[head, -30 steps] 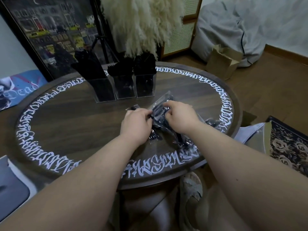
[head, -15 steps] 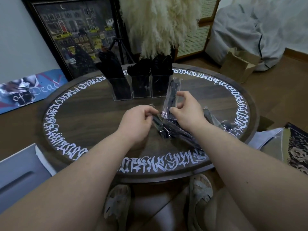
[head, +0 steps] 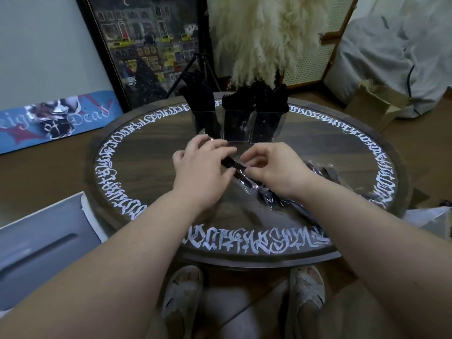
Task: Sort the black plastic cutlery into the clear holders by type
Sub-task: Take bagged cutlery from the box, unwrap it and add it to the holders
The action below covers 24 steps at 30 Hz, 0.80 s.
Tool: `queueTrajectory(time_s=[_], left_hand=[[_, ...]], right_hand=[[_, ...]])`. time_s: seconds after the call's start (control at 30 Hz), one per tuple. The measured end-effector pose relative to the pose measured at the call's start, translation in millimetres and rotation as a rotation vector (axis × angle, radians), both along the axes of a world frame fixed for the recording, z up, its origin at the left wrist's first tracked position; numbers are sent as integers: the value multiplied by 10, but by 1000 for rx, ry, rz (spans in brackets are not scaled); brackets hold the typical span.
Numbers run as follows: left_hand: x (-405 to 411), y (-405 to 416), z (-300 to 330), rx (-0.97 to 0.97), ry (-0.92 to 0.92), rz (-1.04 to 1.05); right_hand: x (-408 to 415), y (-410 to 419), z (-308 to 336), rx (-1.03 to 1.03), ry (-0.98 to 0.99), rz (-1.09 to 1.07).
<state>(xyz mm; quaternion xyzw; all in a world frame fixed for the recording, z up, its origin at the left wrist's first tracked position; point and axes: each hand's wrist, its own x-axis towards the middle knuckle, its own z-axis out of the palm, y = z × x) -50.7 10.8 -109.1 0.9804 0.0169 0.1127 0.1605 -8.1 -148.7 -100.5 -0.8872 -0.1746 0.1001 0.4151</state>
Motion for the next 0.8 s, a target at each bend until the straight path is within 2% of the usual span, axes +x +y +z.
queueTrajectory(time_s=[0.17,0.37,0.43,0.6,0.7,0.8], left_hand=[[-44,167,0,27,30,66],[-77,304,-45,-237,97,5],[-73,323,-37,-360,132,6],[-44,344,-44,-406,288,-71],[-24,360,-57,-494,269,-54],[-10,391,-75,-487,220,-18]], right_hand=[[5,28,-139,23,-100,-6],[73,72,-104,-107,-236,68],[74,114,-135,-54,-290,69],[83,214,-200,186,-395,77],[87,232,-237,145,-422,90],[96,240,-275,37,-481,83]])
